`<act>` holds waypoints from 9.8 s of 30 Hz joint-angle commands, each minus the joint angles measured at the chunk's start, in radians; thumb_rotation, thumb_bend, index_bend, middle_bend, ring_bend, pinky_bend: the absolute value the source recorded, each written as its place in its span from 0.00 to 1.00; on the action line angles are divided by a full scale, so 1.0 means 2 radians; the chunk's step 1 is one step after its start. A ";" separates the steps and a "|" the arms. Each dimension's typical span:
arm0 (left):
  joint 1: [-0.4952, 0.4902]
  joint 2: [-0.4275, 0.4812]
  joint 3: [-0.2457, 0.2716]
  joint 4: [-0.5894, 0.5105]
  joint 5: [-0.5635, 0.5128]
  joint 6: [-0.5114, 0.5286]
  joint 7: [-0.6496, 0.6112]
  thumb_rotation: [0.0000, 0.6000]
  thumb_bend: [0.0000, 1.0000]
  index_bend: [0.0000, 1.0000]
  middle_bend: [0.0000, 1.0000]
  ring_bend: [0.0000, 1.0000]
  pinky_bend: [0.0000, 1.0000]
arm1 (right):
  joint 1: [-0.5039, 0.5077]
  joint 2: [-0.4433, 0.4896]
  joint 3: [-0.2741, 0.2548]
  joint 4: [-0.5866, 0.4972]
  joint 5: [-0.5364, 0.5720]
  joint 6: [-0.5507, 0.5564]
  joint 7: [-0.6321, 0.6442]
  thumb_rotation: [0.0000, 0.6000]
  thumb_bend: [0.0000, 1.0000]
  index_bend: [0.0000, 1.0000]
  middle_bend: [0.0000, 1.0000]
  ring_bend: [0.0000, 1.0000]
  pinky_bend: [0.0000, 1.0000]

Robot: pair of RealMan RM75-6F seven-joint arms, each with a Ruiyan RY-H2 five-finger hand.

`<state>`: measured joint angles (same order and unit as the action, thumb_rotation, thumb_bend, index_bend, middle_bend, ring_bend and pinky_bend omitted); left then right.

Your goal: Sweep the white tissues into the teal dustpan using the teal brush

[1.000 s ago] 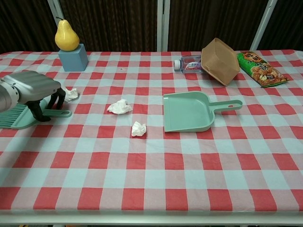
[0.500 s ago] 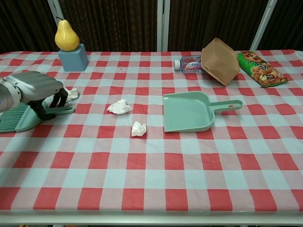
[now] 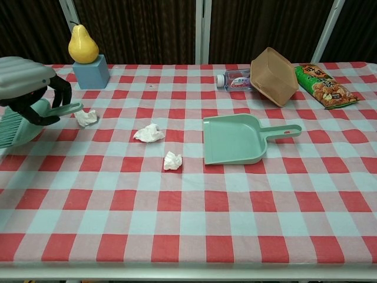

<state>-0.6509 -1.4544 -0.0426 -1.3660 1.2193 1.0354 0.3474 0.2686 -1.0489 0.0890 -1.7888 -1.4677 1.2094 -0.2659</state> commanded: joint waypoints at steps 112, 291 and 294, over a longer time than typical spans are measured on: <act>-0.117 -0.108 0.018 0.253 0.219 0.027 -0.463 1.00 0.45 0.51 0.55 0.70 0.91 | 0.365 -0.303 0.029 0.153 0.456 -0.114 -0.322 1.00 0.37 0.68 0.59 0.34 0.14; -0.055 -0.057 -0.045 0.056 -0.029 -0.070 0.069 1.00 0.37 0.33 0.40 0.61 0.89 | 0.256 -0.157 -0.020 0.003 0.266 0.004 -0.213 1.00 0.03 0.12 0.24 0.11 0.07; -0.054 -0.050 -0.047 0.038 -0.043 -0.067 0.086 1.00 0.33 0.29 0.36 0.54 0.89 | 0.235 -0.132 -0.033 -0.010 0.237 0.014 -0.191 1.00 0.03 0.12 0.24 0.10 0.07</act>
<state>-0.7555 -1.5638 -0.1339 -1.2672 1.1494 0.9036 0.5022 0.7717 -1.3440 0.0482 -1.7836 -0.9548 1.2156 -0.6808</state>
